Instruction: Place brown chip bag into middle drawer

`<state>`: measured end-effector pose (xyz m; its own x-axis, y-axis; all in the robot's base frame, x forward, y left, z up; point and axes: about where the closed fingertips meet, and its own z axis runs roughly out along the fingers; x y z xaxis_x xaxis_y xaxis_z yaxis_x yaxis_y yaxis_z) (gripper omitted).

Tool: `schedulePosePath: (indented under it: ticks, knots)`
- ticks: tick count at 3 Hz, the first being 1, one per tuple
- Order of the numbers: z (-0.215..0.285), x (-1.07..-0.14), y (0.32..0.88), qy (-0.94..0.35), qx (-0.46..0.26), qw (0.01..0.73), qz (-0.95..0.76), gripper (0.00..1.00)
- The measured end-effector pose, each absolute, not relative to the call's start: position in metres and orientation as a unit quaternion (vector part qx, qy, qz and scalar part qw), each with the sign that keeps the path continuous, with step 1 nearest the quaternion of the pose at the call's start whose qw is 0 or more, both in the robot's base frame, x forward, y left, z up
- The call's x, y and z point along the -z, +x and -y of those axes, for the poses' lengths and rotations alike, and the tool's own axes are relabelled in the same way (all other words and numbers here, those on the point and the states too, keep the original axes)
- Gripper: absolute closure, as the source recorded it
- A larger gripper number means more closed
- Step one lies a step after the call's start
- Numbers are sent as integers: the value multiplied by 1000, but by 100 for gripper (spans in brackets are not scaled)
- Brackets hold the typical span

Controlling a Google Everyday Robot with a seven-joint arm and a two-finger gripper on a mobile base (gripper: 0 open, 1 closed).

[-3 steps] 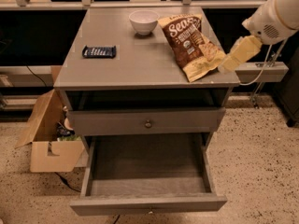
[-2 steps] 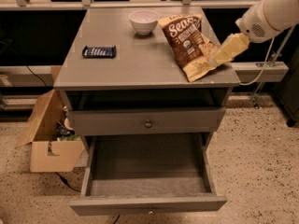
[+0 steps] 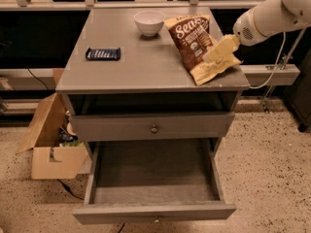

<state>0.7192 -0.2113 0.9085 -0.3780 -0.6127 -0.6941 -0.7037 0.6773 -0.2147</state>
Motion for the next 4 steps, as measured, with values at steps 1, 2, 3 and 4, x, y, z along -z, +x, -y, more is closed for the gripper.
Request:
schedulePosePath:
  ticks: [1,2,3,4]
  knots:
    - [194,-897,736,-393,-76,391,-829,0]
    - [176,-888,748,-394,-93,389,-827,0]
    - [162,-883,756,-393,-103,388,-827,19]
    - [149,-882,759,-394,-113,392,-824,42]
